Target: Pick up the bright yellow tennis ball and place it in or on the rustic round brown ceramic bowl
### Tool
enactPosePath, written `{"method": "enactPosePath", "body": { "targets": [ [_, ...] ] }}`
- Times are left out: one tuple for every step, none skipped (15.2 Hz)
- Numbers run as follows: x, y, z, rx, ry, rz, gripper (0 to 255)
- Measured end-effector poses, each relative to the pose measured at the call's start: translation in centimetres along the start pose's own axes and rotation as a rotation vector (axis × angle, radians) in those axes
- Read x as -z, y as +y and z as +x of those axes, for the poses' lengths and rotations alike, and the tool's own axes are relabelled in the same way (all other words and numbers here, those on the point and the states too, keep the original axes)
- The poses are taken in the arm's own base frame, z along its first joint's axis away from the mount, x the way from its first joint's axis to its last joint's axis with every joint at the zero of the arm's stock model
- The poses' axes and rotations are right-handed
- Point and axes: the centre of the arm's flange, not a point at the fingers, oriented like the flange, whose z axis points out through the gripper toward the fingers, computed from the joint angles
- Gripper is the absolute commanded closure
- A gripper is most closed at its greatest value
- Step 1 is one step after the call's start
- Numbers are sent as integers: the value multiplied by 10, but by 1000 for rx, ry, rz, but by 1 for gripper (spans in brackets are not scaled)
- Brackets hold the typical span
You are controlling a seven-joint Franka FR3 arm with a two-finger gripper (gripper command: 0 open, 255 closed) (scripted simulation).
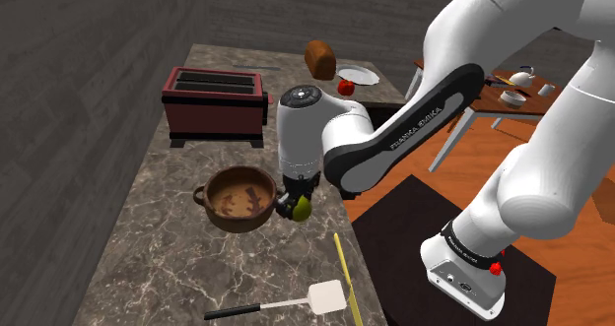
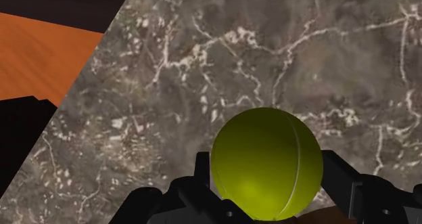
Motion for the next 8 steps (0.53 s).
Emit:
{"method": "enactPosePath", "body": {
  "targets": [
    [5,1,-1,0,0,0,255],
    [9,1,0,0,0,0,255],
    [15,2,-1,0,0,0,255],
    [21,3,-2,0,0,0,255],
    [26,4,-2,0,0,0,255],
    [30,5,-2,0,0,0,255],
    [36,6,-1,0,0,0,255],
    [41,6,-1,0,0,0,255]
  ]
}}
